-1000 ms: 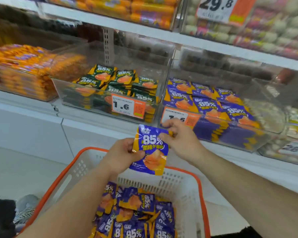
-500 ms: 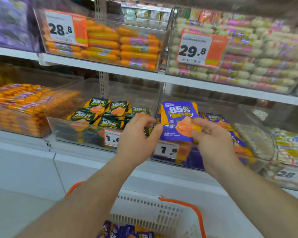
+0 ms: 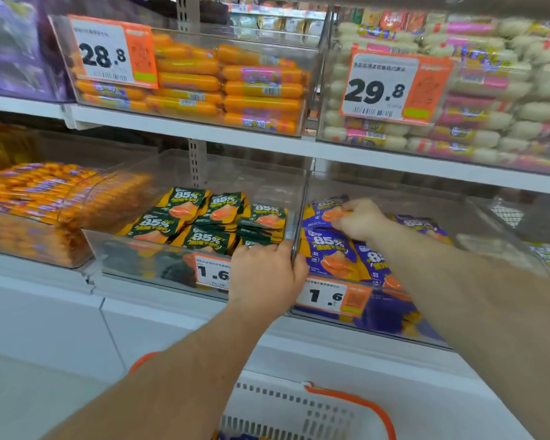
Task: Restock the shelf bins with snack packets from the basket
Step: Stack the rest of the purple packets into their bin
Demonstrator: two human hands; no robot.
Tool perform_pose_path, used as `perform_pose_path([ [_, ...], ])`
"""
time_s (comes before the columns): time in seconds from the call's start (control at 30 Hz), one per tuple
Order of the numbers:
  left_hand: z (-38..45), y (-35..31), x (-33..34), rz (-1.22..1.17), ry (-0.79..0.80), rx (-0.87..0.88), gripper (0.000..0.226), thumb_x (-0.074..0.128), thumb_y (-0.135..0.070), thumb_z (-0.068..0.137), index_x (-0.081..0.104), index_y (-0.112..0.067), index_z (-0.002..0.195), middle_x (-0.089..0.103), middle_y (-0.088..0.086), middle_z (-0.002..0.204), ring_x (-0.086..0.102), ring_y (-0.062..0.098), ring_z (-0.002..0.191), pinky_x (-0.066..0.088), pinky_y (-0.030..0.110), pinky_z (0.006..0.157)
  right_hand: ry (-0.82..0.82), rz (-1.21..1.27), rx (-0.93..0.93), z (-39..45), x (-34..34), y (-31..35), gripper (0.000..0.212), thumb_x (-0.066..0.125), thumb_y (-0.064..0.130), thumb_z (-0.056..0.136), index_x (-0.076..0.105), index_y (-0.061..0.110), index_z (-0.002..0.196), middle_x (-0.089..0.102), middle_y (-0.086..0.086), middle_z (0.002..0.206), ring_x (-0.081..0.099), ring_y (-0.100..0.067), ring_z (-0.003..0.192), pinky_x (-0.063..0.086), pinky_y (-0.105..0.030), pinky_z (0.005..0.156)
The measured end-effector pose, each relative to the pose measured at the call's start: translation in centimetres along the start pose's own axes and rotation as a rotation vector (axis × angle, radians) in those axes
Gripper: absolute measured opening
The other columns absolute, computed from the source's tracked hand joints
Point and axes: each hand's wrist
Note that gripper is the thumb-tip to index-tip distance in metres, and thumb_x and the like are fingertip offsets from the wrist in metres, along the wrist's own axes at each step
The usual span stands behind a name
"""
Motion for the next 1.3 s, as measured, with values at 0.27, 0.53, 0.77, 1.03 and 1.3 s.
perform_pose_path([
  [0.27, 0.1, 0.0, 0.8, -0.018, -0.013, 0.003, 0.042, 0.033, -0.039, 0.088, 0.062, -0.016, 0.068, 0.059, 0.0, 0.053, 0.053, 0.024, 0.046, 0.03, 0.03, 0.055, 0.0, -0.682, -0.037, 1.2, 1.7, -0.6, 0.061, 0.049, 0.06, 0.092, 0.042, 0.027, 0.143, 0.047, -0.01, 0.144, 0.03, -0.036, 0.136, 0.03, -0.047, 0.106],
  [0.53, -0.1, -0.3, -0.1, 0.043, 0.092, -0.017, 0.042, 0.03, -0.043, 0.093, 0.063, -0.019, 0.08, 0.065, -0.002, 0.066, 0.058, 0.021, 0.059, 0.029, 0.033, 0.062, -0.1, -0.559, 0.004, 0.6, 0.6, -0.6, 0.064, 0.057, 0.064, 0.086, 0.051, 0.024, 0.135, 0.053, -0.008, 0.137, 0.04, -0.034, 0.13, 0.037, -0.045, 0.1],
  [0.77, 0.2, -0.2, -1.5, -0.239, 0.133, -0.144, 0.042, 0.041, -0.046, 0.092, 0.058, -0.017, 0.117, 0.056, 0.006, 0.119, 0.052, 0.026, 0.106, 0.037, 0.039, 0.089, -0.55, -0.353, -0.401, -7.7, 1.9, 1.6, 0.024, 0.052, 0.034, 0.091, 0.069, 0.017, 0.089, 0.071, -0.007, 0.091, 0.064, -0.032, 0.088, 0.049, -0.036, 0.07],
  [1.03, -12.7, 1.9, -0.8, -0.645, 0.165, -0.376, 0.012, 0.054, -0.025, 0.088, 0.057, -0.017, 0.096, 0.058, 0.002, 0.092, 0.054, 0.025, 0.083, 0.043, 0.037, 0.072, -0.594, 0.12, -0.717, -16.7, 12.8, -3.6, 0.037, 0.051, 0.027, 0.085, 0.033, 0.021, 0.053, 0.036, 0.0, 0.05, 0.043, -0.026, 0.048, 0.029, -0.031, 0.047],
  [1.3, -23.4, 2.8, 4.9, -0.652, 1.201, -0.557, 0.037, 0.042, -0.035, 0.101, 0.045, -0.013, 0.072, 0.042, 0.006, 0.064, 0.035, 0.019, 0.053, 0.029, 0.03, 0.054, 0.594, -0.399, 0.078, -20.8, 25.5, -18.9, 0.021, 0.052, 0.02, 0.093, 0.055, 0.013, 0.073, 0.051, -0.008, 0.067, 0.053, -0.026, 0.062, 0.044, -0.036, 0.055],
])
Point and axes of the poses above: each hand's wrist, its own z-axis towards the middle knuckle, its own x-axis out of the palm, y = z × x
